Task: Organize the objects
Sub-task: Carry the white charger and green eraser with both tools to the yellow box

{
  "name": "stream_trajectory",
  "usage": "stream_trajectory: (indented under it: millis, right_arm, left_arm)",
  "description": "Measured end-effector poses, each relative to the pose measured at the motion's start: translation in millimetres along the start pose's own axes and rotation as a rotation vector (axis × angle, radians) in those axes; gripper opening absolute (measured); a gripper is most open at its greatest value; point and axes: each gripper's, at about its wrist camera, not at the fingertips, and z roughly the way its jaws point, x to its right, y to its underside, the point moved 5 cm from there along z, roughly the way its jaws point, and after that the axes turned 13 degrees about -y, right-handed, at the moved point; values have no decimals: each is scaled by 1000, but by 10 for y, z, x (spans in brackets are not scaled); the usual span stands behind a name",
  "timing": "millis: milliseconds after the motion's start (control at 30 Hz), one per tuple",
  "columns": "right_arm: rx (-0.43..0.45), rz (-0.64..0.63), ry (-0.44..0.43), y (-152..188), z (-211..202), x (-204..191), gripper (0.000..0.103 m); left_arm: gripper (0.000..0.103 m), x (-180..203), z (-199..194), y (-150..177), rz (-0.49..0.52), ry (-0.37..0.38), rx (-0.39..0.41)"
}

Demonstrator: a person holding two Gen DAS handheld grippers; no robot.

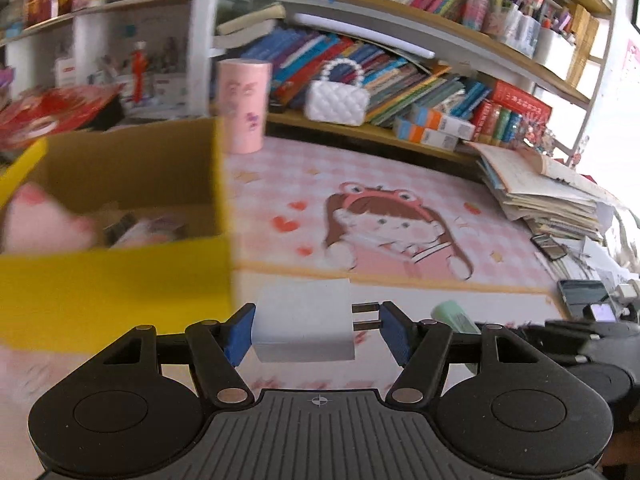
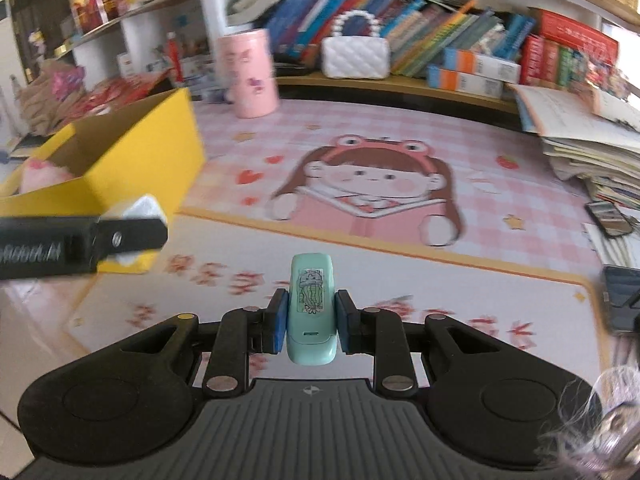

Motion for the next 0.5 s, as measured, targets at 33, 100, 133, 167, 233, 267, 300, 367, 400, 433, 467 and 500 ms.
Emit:
stream_trajectory:
  millis: [33, 100, 133, 167, 233, 267, 300, 367, 400, 433, 467, 500]
  right_arm:
    - [-4, -12, -11, 5, 18, -115, 23]
    - [-10, -46, -34, 9, 56, -345, 23]
    - [-13, -70, -45, 15, 77, -477, 23]
    - [-16, -95, -55, 24, 97, -610, 23]
    - [-23, -133, -80, 48, 127, -851, 23]
    - [-27, -148, -91, 62, 140, -958, 23]
    - [-30, -160, -99, 75, 148, -1050, 23]
    - [-32, -183, -117, 100, 166, -1245, 23]
    - [-32, -189, -123, 115, 174, -1322, 23]
    - [-32, -195, -130, 125, 179, -1400, 23]
    - [-31, -200, -135, 139, 184, -1474, 23]
    - [-32, -204, -140, 155, 189, -1552, 23]
  left_arm:
    - [65, -86, -43, 31, -7, -9, 1]
    - [65, -278, -139, 83, -26, -31, 8]
    - [65, -385, -190, 106, -37, -42, 11]
    - [65, -492, -239, 126, -50, -54, 16]
    - [65, -672, -323, 176, -69, -72, 20]
    - [65, -759, -359, 201, -78, -82, 20]
    - [65, -847, -396, 229, -87, -92, 20]
    - [65, -984, -459, 274, -100, -104, 21]
    - [65, -1067, -498, 300, -108, -110, 23]
    - [65, -1128, -534, 318, -113, -115, 26]
    - [65, -1182, -566, 333, -118, -119, 30]
    - [65, -1243, -600, 347, -122, -123, 35]
